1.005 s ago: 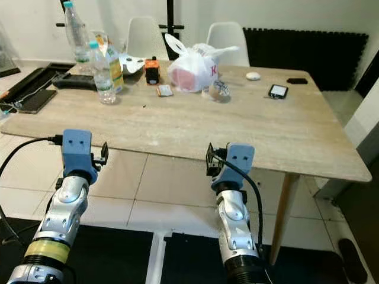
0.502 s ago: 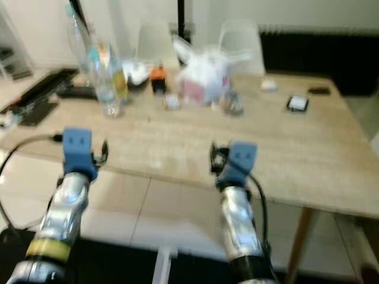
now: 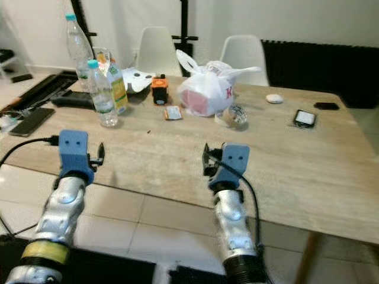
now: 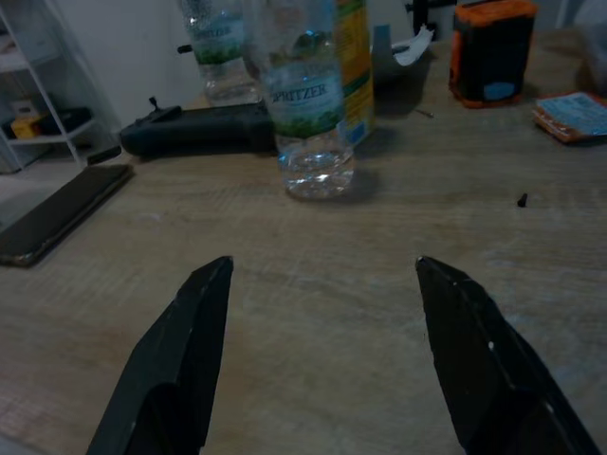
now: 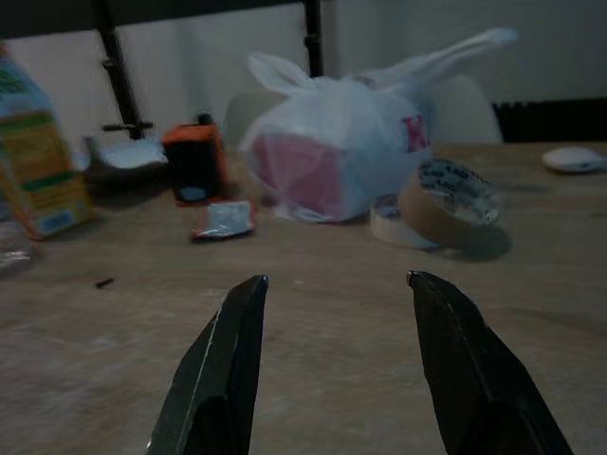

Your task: Restocking fridge

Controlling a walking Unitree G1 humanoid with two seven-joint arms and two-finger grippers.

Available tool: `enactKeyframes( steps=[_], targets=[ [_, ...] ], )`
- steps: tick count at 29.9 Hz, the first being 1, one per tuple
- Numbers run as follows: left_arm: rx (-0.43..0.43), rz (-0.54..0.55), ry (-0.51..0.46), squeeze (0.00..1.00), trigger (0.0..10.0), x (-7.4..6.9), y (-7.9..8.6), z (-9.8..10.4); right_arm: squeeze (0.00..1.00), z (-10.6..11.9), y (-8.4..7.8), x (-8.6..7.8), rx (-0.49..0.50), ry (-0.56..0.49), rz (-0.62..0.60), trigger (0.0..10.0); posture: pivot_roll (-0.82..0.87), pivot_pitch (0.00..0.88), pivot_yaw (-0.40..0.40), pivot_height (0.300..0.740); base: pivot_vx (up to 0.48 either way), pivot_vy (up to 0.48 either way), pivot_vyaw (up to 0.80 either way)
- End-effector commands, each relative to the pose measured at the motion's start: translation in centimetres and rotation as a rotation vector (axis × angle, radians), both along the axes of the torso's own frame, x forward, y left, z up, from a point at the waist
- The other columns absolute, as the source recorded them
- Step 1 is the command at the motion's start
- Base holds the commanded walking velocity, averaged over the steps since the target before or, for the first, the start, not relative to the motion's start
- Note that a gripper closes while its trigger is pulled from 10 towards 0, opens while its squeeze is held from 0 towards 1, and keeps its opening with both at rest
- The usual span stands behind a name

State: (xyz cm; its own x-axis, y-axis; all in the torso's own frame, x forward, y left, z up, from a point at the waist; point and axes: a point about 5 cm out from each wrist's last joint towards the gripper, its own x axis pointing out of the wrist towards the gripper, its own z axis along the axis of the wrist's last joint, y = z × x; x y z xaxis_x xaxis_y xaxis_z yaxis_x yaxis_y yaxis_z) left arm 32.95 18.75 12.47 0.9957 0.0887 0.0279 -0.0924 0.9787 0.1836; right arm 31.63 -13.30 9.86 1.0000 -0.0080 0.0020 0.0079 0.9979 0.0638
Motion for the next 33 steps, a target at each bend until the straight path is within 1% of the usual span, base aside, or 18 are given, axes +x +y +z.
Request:
enactKeyframes(
  steps=[1,10,14,17,33],
  targets=[
    [0.006,0.009,0.004,0.00,10.0,-0.08,0.28,-0.09,0.00,-0.16,0.43,-0.03,0.004,0.008,0.008,10.0,0.04,0.000,-0.002,0.740,0.409,0.000,0.44],
    [0.000,0.011,0.009,0.00,10.0,-0.06,0.30,-0.15,0.00,-0.25,0.41,0.00,0.024,0.015,0.005,10.0,0.04,0.000,-0.002,0.740,0.348,0.000,0.05],
    [-0.010,0.017,0.015,0.00,10.0,-0.05,0.31,-0.24,0.00,-0.27,0.38,0.01,0.021,0.017,0.005,10.0,0.04,0.000,-0.002,0.740,0.000,0.000,0.00],
    [-0.020,0.024,0.023,0.00,10.0,-0.01,0.35,-0.30,0.00,-0.27,0.39,0.03,0.021,0.017,0.005,10.0,0.04,0.000,-0.002,0.740,0.000,0.244,0.00],
    [-0.027,0.022,0.019,0.00,10.0,0.02,0.31,-0.27,0.00,-0.29,0.35,0.05,0.013,0.018,0.004,10.0,0.04,0.000,-0.002,0.740,0.000,0.480,0.00]
  ],
)
